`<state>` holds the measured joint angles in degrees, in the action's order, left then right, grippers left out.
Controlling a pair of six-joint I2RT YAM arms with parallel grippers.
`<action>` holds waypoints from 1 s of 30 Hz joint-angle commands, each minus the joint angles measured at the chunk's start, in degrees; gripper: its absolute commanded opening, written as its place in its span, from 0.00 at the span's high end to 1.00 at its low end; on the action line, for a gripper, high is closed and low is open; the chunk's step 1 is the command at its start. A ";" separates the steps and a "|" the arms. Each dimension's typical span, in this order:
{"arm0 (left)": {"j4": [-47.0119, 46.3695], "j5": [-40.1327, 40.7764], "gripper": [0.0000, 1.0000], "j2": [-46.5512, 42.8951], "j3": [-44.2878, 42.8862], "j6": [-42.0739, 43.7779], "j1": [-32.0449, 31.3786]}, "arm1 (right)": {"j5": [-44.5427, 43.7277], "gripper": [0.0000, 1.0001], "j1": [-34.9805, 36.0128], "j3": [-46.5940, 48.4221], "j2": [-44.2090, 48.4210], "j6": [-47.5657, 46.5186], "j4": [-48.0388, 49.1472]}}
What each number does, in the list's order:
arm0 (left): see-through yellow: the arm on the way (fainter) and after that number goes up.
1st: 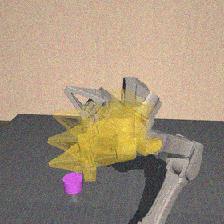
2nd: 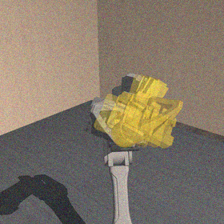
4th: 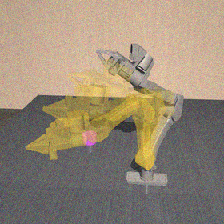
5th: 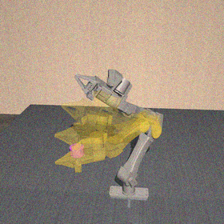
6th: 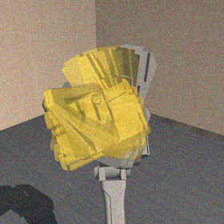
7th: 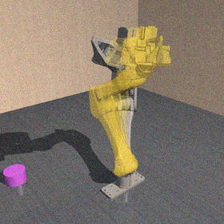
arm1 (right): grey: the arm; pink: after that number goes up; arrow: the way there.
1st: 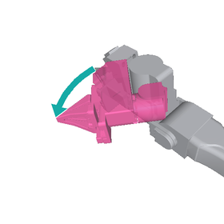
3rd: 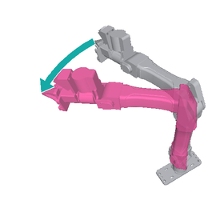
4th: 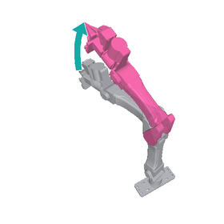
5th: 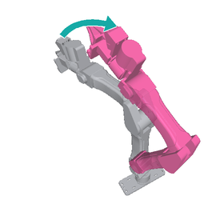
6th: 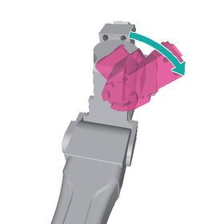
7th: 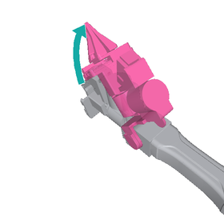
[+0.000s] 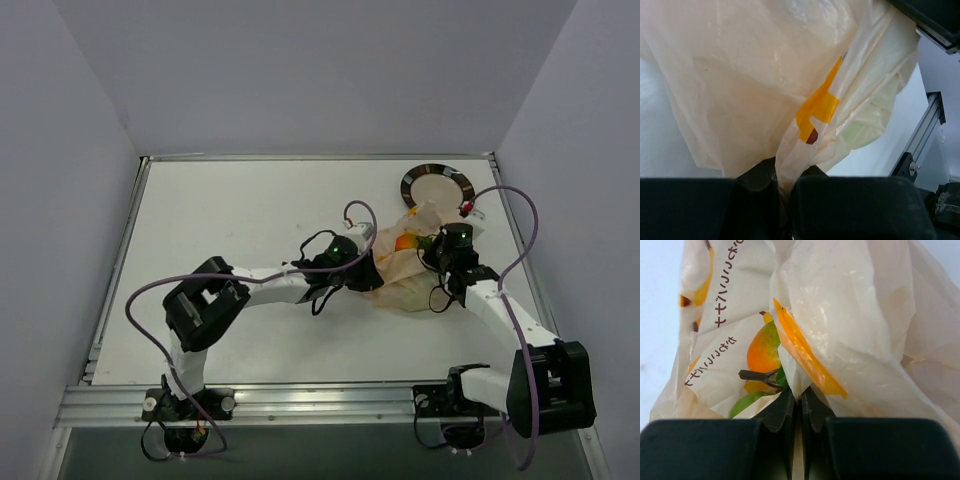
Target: Take the fake fruits out of the plastic bag
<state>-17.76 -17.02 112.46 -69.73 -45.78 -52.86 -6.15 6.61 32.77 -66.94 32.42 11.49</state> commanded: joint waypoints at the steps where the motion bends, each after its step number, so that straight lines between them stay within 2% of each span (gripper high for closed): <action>1: -7.61 5.58 0.98 -8.83 8.01 -0.80 -1.10 | 4.39 1.00 1.99 4.67 1.45 -4.82 4.07; 4: -11.76 7.43 0.98 -12.44 14.86 -2.21 -1.81 | 8.17 1.00 2.88 3.27 6.09 -4.83 2.06; 10: -13.87 6.30 0.92 -13.41 16.47 -2.30 -2.42 | 1.07 1.00 4.02 -7.18 19.79 2.63 -7.52; 13: -13.45 5.59 0.74 -13.32 15.86 -1.95 -3.30 | -1.14 1.00 4.29 -12.72 25.70 8.34 -11.13; 14: -13.44 5.33 0.55 -13.32 15.86 -1.95 -3.48 | -0.88 0.97 4.29 -13.78 26.76 9.92 -11.22; 15: -13.53 5.15 0.45 -13.32 15.94 -2.12 -3.56 | -0.10 0.95 4.55 -14.57 28.16 12.55 -11.22; 18: -13.53 4.63 0.16 -13.67 16.12 -2.82 -3.56 | -1.22 0.93 5.51 -15.90 28.97 16.69 -13.24; 19: -13.62 4.45 0.10 -13.85 16.12 -3.00 -3.56 | -2.80 0.93 5.95 -16.16 28.97 17.31 -13.50; 20: -13.62 4.19 0.00 -14.11 16.03 -3.35 -3.56 | -3.68 0.93 6.39 -16.25 29.06 17.76 -14.20; 21: -13.62 3.57 0.05 -14.29 15.60 -3.53 -3.56 | -4.47 0.92 7.35 -16.34 29.14 18.54 -14.73; 26: -12.57 3.74 0.06 -15.69 14.45 -4.85 -3.74 | -6.76 0.91 9.29 -17.39 30.81 20.31 -16.84; 30: -9.57 10.67 0.06 -15.09 13.22 -6.25 -3.74 | -5.89 0.84 10.09 -20.02 33.62 23.64 -17.73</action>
<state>-28.12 -11.11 100.12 -52.58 -50.33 -56.31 -10.13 16.01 15.09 -34.89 52.31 -1.76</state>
